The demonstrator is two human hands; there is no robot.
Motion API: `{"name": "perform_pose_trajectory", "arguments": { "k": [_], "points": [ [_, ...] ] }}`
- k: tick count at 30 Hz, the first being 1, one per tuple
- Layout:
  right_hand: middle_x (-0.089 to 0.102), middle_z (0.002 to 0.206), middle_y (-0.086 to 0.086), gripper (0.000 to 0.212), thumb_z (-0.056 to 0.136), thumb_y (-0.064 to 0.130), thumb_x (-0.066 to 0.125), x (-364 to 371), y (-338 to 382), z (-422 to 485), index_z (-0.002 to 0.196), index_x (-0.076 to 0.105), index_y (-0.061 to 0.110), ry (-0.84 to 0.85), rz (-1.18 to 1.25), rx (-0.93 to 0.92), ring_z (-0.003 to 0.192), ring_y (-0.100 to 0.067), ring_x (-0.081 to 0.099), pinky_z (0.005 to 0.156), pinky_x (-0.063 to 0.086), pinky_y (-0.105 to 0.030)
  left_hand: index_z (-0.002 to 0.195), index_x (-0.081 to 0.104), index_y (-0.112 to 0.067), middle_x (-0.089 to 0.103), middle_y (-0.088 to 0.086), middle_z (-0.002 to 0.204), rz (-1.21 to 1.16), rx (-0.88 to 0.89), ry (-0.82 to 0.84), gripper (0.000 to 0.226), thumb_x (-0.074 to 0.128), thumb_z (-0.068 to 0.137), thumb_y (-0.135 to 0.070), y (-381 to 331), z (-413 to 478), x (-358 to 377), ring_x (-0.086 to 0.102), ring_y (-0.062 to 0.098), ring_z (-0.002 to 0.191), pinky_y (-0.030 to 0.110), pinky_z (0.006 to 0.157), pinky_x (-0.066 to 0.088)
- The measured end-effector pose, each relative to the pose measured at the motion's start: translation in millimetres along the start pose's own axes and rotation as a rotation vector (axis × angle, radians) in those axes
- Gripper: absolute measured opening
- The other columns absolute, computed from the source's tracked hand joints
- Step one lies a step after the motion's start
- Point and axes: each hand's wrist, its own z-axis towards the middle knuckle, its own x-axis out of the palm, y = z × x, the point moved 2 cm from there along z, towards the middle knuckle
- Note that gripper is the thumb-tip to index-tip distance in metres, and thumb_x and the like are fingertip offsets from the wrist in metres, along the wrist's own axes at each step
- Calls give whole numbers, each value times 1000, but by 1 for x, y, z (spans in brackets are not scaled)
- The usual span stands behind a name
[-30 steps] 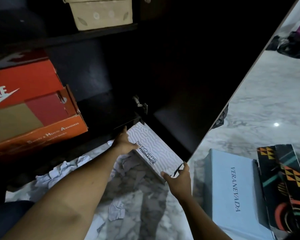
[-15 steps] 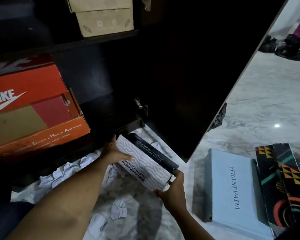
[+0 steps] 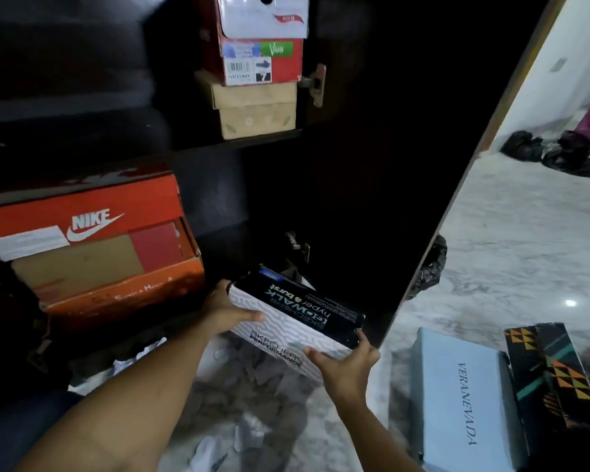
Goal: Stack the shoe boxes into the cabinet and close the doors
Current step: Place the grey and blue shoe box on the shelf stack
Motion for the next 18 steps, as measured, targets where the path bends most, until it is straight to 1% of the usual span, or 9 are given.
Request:
{"name": "perform_pose_trajectory", "arguments": {
  "k": [1,4,6,7,8,10,12,15,18],
  "points": [
    [23,128,4,111,58,26,97,-3,13,-2,147,33,11,-10,27,-18,127,-23,43,107,34,-26,124,48,-17,63,1,119,-23,27,-27,135,91,6,-68,-12,-10,-8,62,20,111,38,93,53],
    [25,139,-2,110,58,29,96,-16,59,-10,148,34,13,-31,78,-100,122,-16,38,111,32,-30,133,37,-10,49,4,128,-33,106,-79,117,102,39,-36,-54,-47,-32,49,19,119,32,94,43],
    [26,137,-3,110,58,32,95,-26,87,-16,148,35,14,-32,72,-191,118,-15,39,110,33,-31,139,33,-10,45,4,134,-78,168,-125,120,101,42,-28,-71,-61,-48,46,20,127,31,101,41],
    [26,134,0,111,58,35,94,-31,101,-19,149,35,14,-30,74,-241,119,-16,40,109,33,-30,144,33,-14,43,0,136,-89,210,-145,124,102,42,-27,-79,-68,-57,44,18,130,30,104,39],
    [25,131,2,111,58,37,93,-36,115,-22,149,35,15,-30,82,-288,119,-17,41,108,33,-28,148,34,-20,42,-4,138,-102,240,-163,129,103,39,-30,-86,-74,-66,43,14,131,30,108,38],
    [24,132,3,111,57,43,91,-47,144,-29,149,35,17,-33,95,-368,117,-14,39,104,31,-23,146,42,-28,47,-5,142,-132,307,-182,136,102,26,-51,-105,-83,-83,48,12,131,36,113,40],
    [24,139,1,109,57,45,88,-60,174,-35,148,34,18,-44,107,-449,116,-7,34,103,28,-20,141,51,-27,56,-2,137,-170,388,-206,139,95,16,-64,-131,-93,-101,54,13,127,39,110,44],
    [25,145,1,102,64,41,89,-80,221,-42,148,35,18,-81,118,-574,119,0,31,105,25,-19,141,52,-27,57,0,136,-195,490,-257,140,92,12,-67,-183,-115,-129,55,14,126,39,111,44],
    [27,148,1,99,69,42,86,-99,273,-49,149,33,18,-127,136,-693,128,-3,31,108,24,-21,142,50,-34,53,2,140,-173,609,-304,137,93,16,-68,-236,-135,-161,53,13,128,34,111,42]
  ]
}}
